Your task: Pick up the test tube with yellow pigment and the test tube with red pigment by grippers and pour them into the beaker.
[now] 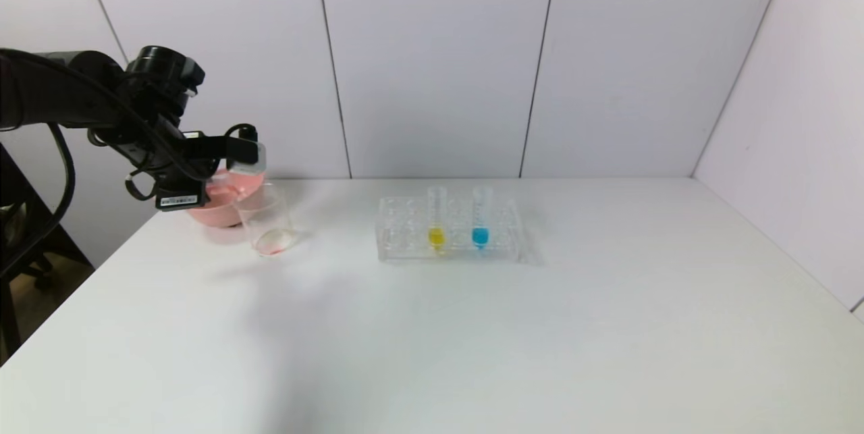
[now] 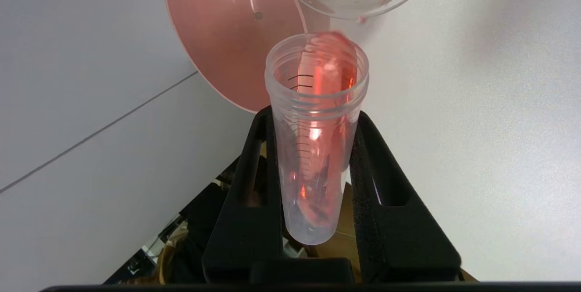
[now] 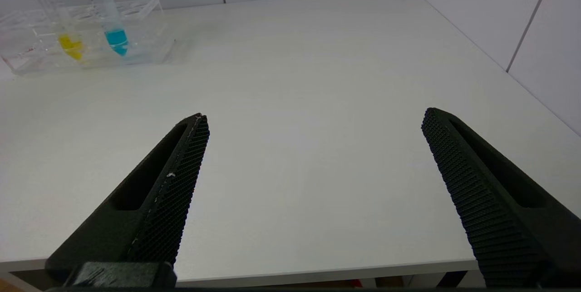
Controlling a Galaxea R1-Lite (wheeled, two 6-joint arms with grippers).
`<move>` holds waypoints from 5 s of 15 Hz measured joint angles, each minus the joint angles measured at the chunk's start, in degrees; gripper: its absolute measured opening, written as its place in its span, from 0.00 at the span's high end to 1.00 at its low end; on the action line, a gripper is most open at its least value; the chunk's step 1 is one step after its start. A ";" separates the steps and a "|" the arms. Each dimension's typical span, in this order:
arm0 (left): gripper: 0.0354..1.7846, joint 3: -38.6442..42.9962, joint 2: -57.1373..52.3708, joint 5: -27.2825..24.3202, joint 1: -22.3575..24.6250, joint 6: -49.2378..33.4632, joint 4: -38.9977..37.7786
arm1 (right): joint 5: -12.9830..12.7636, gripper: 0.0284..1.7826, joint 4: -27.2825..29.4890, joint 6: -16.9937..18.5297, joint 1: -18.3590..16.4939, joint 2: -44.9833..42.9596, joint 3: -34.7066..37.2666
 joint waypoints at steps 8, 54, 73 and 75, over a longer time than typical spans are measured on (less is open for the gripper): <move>0.76 -2.34 2.36 7.25 -1.82 0.06 0.04 | 0.00 0.04 0.02 -0.02 0.00 0.00 0.00; 0.76 6.55 -2.89 -12.48 1.07 -70.29 -40.67 | 0.00 0.04 0.00 0.00 0.00 0.00 0.00; 0.76 25.87 6.36 -1.32 8.13 -81.25 -82.30 | 0.00 0.04 0.00 0.00 0.00 0.00 0.00; 0.76 22.11 9.14 -5.16 8.42 -81.36 -79.12 | 0.02 0.04 0.02 0.02 0.00 0.00 0.00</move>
